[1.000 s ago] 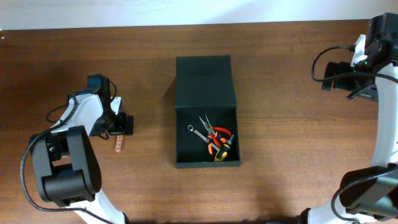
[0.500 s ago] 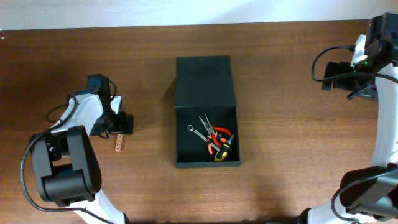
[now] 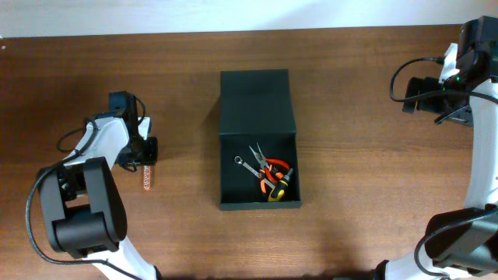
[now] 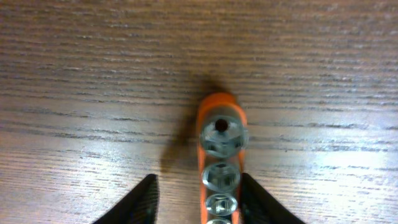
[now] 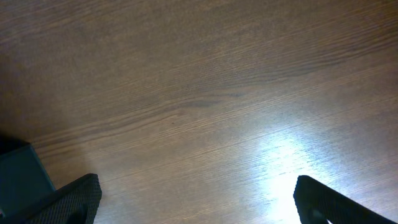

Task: Pack container
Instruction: 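Lower the left gripper and grasp the orange socket strip, then lift the socket strip and carry it over the green box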

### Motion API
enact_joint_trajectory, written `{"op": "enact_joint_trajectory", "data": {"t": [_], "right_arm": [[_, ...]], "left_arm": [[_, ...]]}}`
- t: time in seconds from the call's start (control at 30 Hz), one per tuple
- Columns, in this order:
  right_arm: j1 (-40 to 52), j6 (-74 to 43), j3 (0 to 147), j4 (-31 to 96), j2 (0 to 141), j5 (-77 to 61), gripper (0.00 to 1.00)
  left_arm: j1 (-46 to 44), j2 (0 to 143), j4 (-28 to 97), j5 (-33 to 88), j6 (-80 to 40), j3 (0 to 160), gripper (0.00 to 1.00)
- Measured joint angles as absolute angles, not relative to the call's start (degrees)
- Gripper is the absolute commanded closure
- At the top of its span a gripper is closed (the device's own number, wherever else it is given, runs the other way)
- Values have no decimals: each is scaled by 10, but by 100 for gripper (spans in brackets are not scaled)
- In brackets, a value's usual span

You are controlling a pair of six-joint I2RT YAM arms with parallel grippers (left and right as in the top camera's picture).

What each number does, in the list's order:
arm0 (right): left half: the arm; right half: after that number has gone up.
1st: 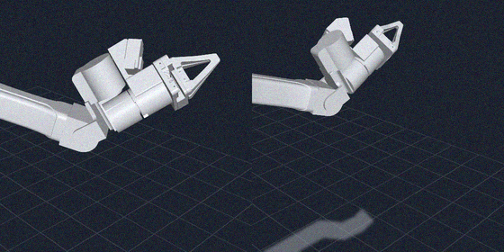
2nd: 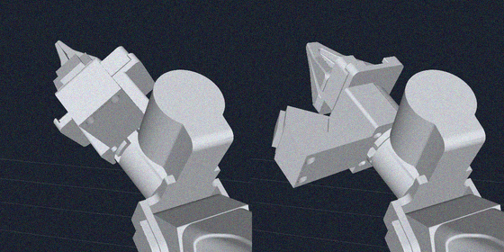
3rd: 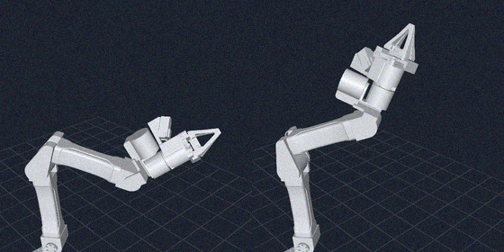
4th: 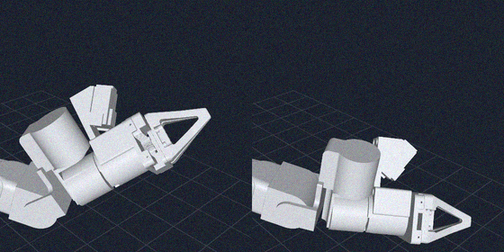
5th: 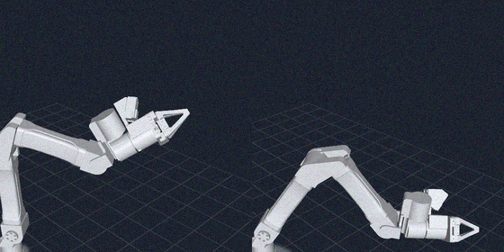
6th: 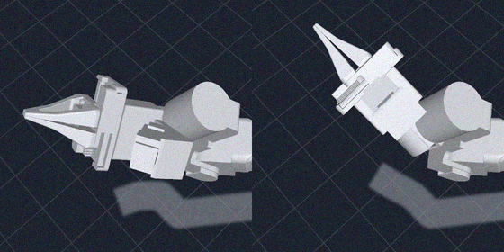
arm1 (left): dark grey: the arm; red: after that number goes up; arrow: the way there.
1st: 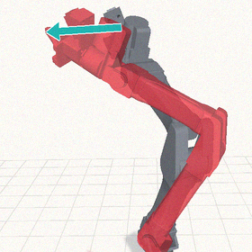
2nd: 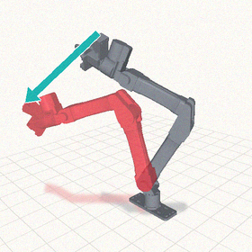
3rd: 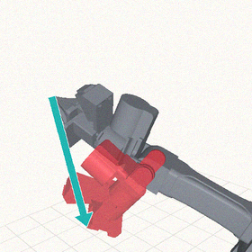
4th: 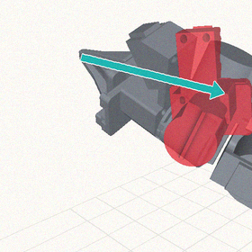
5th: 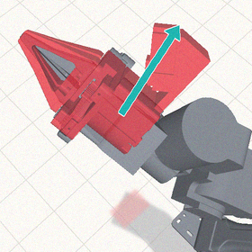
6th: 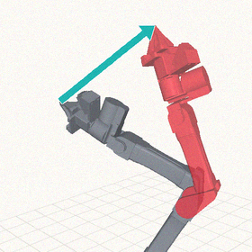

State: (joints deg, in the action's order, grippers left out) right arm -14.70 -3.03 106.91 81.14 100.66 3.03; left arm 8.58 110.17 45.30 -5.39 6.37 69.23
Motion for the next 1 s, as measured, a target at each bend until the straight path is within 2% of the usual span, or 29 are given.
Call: {"op": "enact_joint_trajectory", "data": {"t": [0.1,0.33,0.53,0.77,1.0], "right_arm": [[-147,-30,1069,811,1007,30,1],[-147,-30,1069,811,1007,30,1],[-147,-30,1069,812,1007,30,1],[-147,-30,1069,811,1007,30,1],[-147,-30,1069,811,1007,30,1]], "left_arm": [[86,1102,449,-54,55,692,76],[86,1102,448,-54,36,692,94],[86,1101,447,-42,18,693,98],[86,1102,458,3,14,704,98],[86,1108,553,25,10,808,98]]}}
